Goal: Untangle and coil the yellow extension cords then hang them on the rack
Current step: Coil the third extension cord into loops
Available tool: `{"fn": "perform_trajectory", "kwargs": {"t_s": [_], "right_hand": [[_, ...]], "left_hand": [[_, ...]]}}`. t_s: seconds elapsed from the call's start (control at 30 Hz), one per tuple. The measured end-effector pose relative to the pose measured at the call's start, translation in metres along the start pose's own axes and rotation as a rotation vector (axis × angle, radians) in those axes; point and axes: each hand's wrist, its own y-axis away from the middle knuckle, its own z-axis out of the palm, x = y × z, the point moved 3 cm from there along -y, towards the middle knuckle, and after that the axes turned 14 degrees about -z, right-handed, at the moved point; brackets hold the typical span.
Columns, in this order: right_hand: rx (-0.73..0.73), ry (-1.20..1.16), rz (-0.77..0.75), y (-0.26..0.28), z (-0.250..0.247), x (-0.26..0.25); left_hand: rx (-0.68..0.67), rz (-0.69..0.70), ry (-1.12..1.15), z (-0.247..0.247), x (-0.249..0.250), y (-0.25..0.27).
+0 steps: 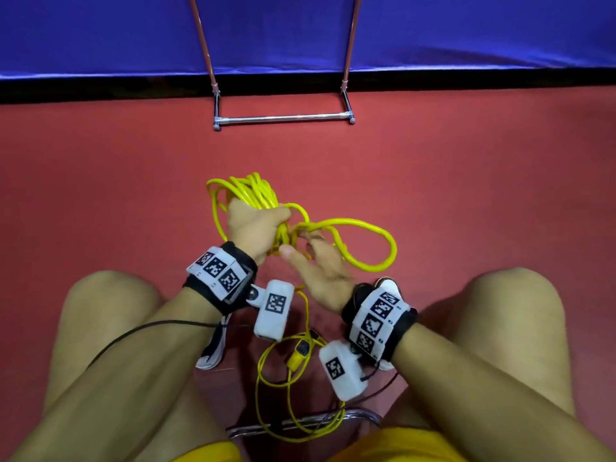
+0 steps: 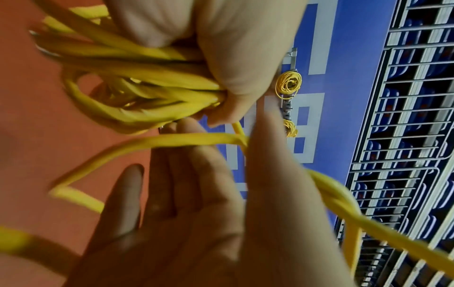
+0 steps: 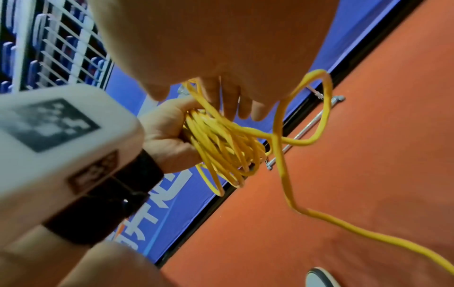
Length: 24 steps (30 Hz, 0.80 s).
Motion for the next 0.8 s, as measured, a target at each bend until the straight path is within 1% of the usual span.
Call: {"fn": "perform_trajectory", "kwargs": {"t_s": [0.07, 0.13, 0.17, 0.23, 0.3, 0.33, 0.37, 0.4, 0.47, 0.5, 0.53, 0.57, 0.6, 0.67, 0.7, 0.73, 0.77, 0.8], "right_hand": [[0.116, -0.112, 0.067, -0.003, -0.001, 0.0], [0.202, -0.276, 0.156, -0.008, -0.007, 0.002], [0.227, -0.357, 0.188, -0.01, -0.012, 0.002], [0.252, -0.403, 0.176, -0.01, -0.022, 0.001], [0.271, -0.355, 0.11, -0.008, -0.034, -0.002], [0.306, -0.347, 0.083, -0.007, -0.042, -0.003], [0.38, -0.365, 0.077, -0.007, -0.052, -0.002], [0.494, -0.386, 0.098, -0.008, -0.065, 0.001], [0.787, -0.423, 0.194, -0.006, -0.098, 0.019], [0.903, -0.419, 0.246, -0.003, -0.114, 0.033], [0.97, -0.376, 0.298, 0.001, -0.126, 0.045], [0.982, -0.296, 0.352, 0.006, -0.134, 0.06], [0.942, -0.193, 0.397, 0.011, -0.136, 0.072], [0.79, 0.043, 0.47, 0.019, -0.131, 0.089], [0.702, 0.14, 0.48, 0.019, -0.126, 0.091], [0.6, 0.248, 0.475, 0.017, -0.121, 0.09], [0.498, 0.384, 0.428, 0.014, -0.116, 0.084], [0.412, 0.507, 0.342, 0.009, -0.11, 0.076]], "left_hand": [[0.044, 0.084, -0.038, -0.002, 0.009, 0.003], [0.083, 0.114, -0.066, -0.006, 0.014, 0.004], [0.104, 0.107, -0.073, -0.008, 0.014, 0.0], [0.149, 0.062, -0.048, -0.015, 0.013, -0.007], [0.212, -0.025, 0.037, -0.027, 0.009, -0.02], [0.219, -0.075, 0.067, -0.035, 0.006, -0.026], [0.226, -0.101, 0.098, -0.042, 0.004, -0.033], [0.246, -0.115, 0.13, -0.049, 0.004, -0.038], [0.326, -0.159, 0.183, -0.061, 0.008, -0.037], [0.355, -0.178, 0.207, -0.066, 0.008, -0.037], [0.371, -0.177, 0.217, -0.068, 0.008, -0.034], [0.375, -0.16, 0.207, -0.068, 0.008, -0.032], [0.363, -0.142, 0.195, -0.066, 0.007, -0.03], [0.301, -0.154, 0.171, -0.057, 0.004, -0.025], [0.274, -0.161, 0.158, -0.053, 0.001, -0.025], [0.245, -0.162, 0.143, -0.048, 0.0, -0.023], [0.207, -0.171, 0.117, -0.042, 0.0, -0.02], [0.174, -0.175, 0.107, -0.035, 0.001, -0.017]]}}
